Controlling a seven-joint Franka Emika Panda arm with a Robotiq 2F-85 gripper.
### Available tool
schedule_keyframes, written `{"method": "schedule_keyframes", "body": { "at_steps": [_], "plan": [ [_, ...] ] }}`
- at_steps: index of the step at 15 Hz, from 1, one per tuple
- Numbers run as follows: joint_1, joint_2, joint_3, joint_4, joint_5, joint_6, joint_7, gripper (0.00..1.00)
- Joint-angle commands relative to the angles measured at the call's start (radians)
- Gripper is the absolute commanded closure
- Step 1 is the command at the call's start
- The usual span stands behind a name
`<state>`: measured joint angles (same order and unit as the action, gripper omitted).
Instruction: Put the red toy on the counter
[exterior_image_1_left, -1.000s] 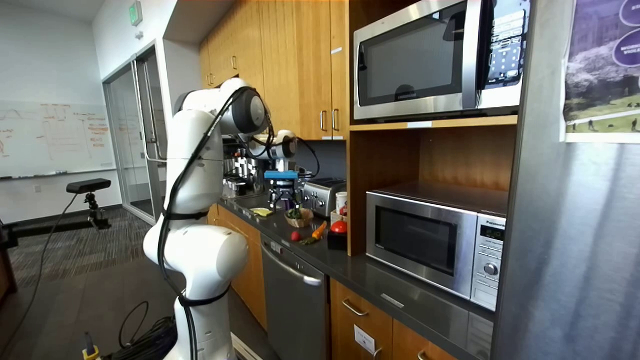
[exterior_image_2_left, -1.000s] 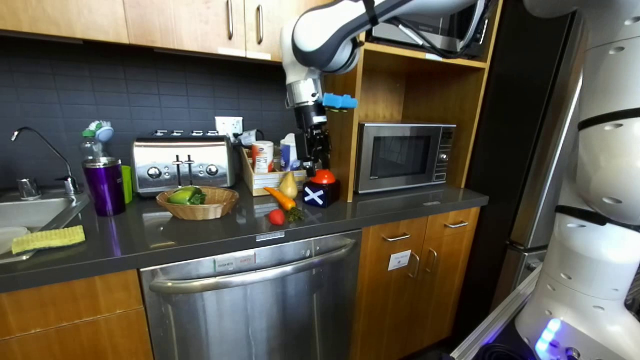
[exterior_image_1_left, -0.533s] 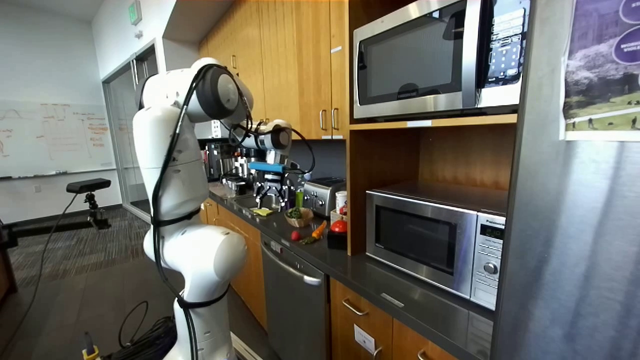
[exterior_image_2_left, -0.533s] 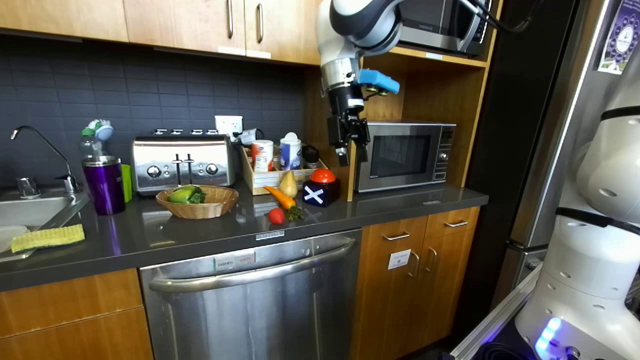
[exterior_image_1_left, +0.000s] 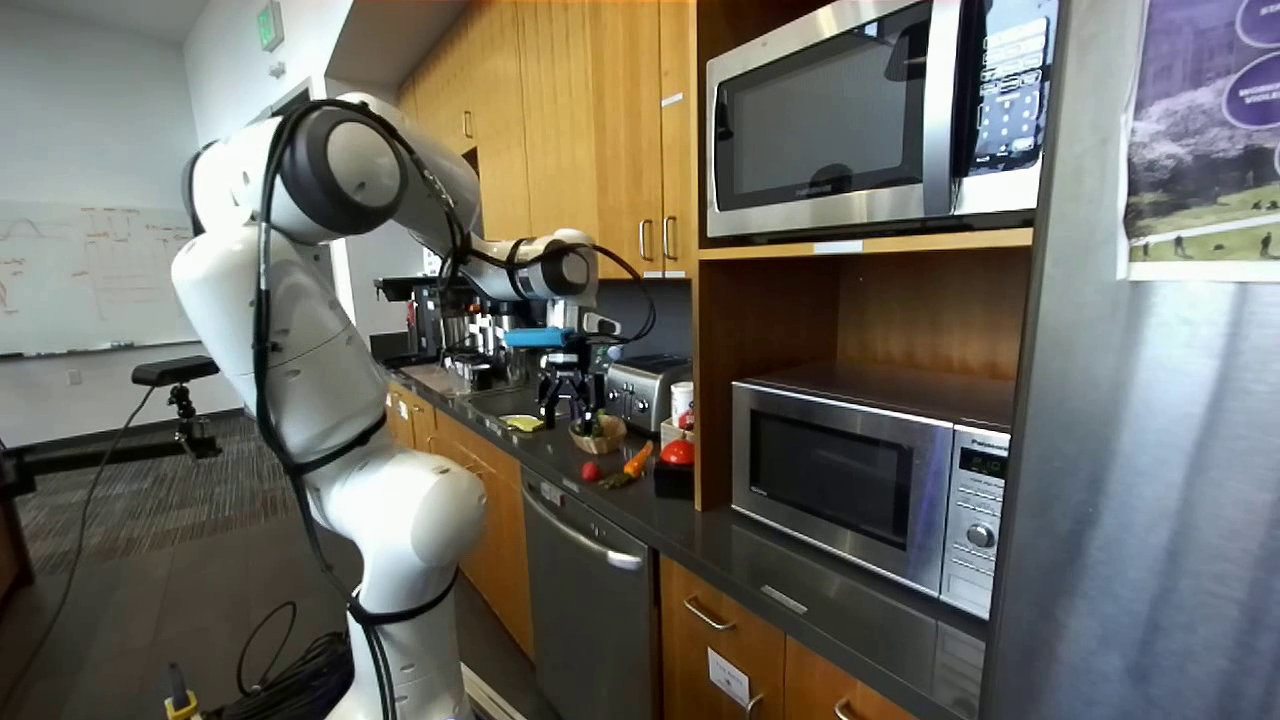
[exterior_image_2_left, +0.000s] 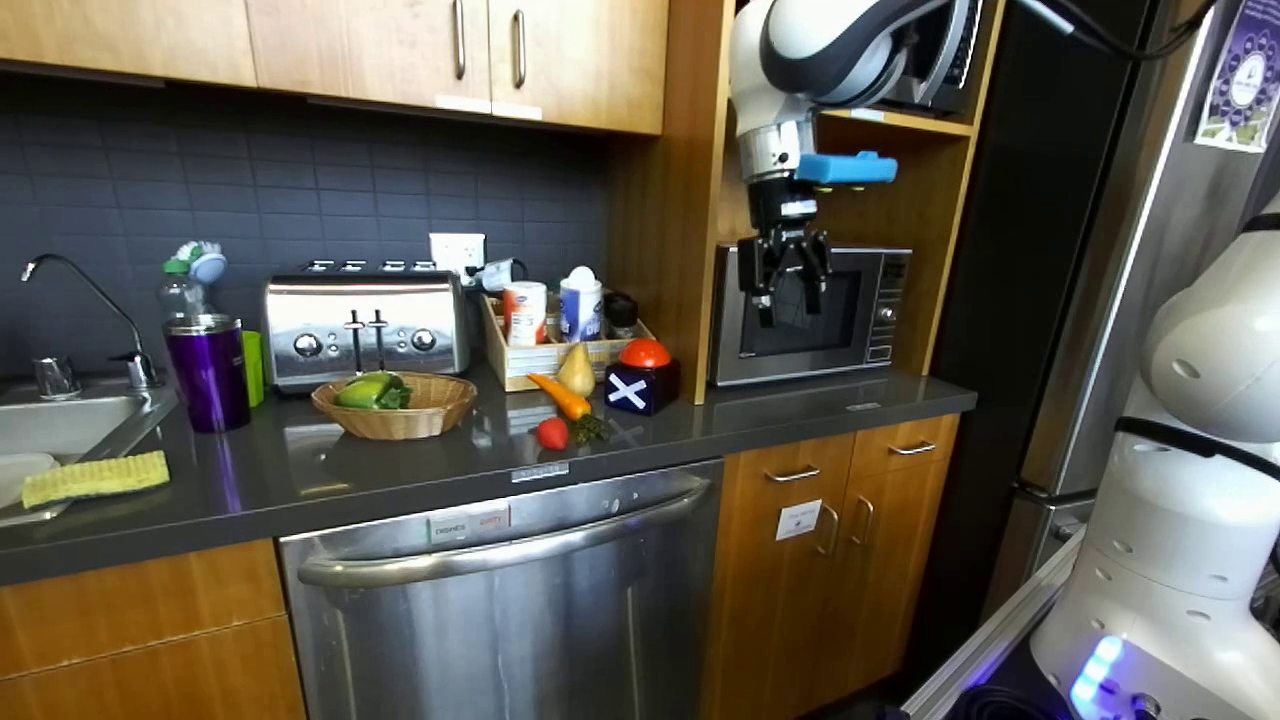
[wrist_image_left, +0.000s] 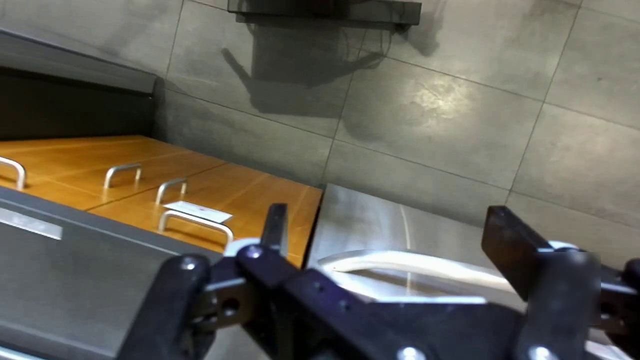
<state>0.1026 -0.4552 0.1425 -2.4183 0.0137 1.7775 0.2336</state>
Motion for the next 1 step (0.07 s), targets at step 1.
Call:
{"method": "schedule_keyframes", "body": {
  "at_steps": [1],
  "plan": [
    [-0.025, -0.033, -0.002, -0.022, -0.01, -0.001, 0.02, 0.0]
  ]
}}
